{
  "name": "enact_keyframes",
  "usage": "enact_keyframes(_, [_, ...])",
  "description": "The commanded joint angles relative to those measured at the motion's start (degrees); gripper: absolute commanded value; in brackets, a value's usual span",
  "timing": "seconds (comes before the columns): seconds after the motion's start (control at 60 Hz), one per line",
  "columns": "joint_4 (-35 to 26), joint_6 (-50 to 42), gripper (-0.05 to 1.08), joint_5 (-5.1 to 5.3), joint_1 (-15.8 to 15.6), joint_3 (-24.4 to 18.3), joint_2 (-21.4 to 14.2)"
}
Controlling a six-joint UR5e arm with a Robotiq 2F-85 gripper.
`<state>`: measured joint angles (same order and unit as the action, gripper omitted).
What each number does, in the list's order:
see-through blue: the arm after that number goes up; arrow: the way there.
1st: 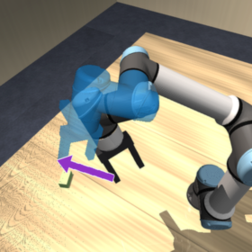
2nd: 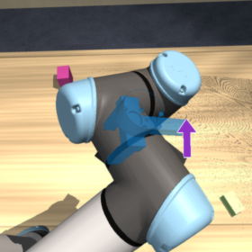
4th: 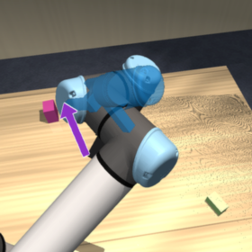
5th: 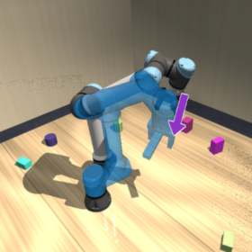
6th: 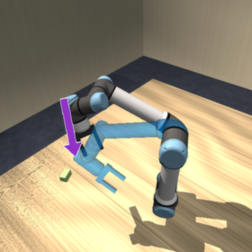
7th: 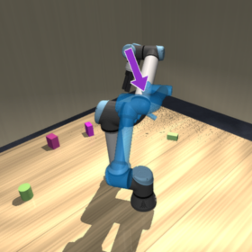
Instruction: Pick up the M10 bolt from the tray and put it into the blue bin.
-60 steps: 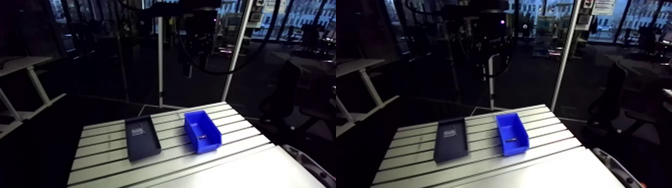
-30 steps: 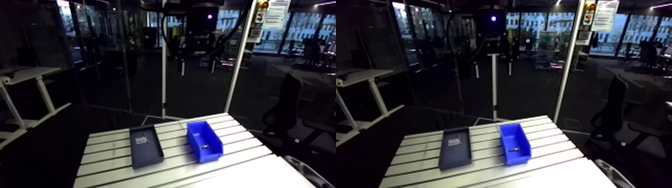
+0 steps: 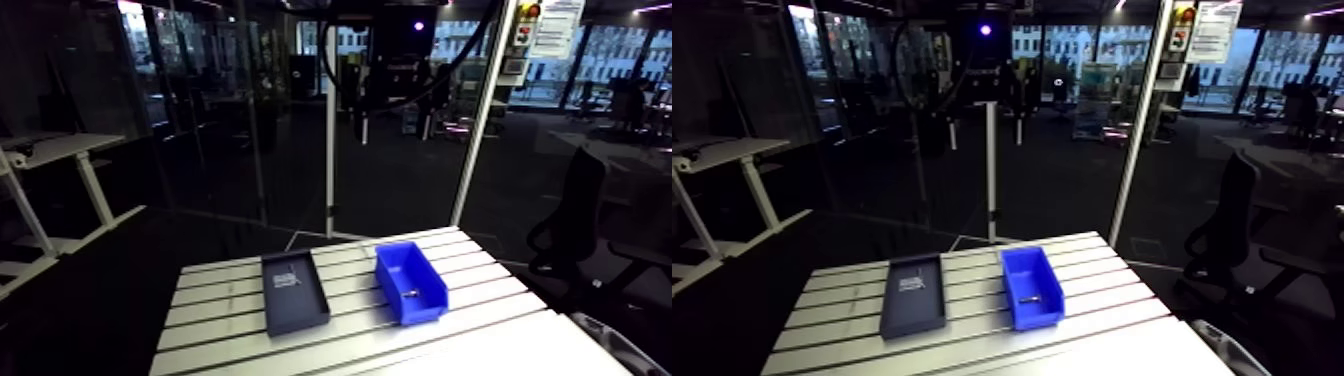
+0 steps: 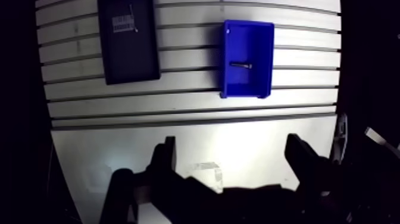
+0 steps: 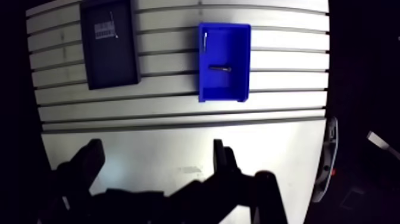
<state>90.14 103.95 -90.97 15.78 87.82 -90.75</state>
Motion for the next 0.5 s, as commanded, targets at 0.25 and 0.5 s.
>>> enact_keyframes(0.25, [-0.10, -0.02, 0.00, 0.22, -0.57, 0.37, -0.26])
enact_keyframes(0.5, [-0.28, -0.02, 0.00, 0.22, -0.83, 0.47, -0.42])
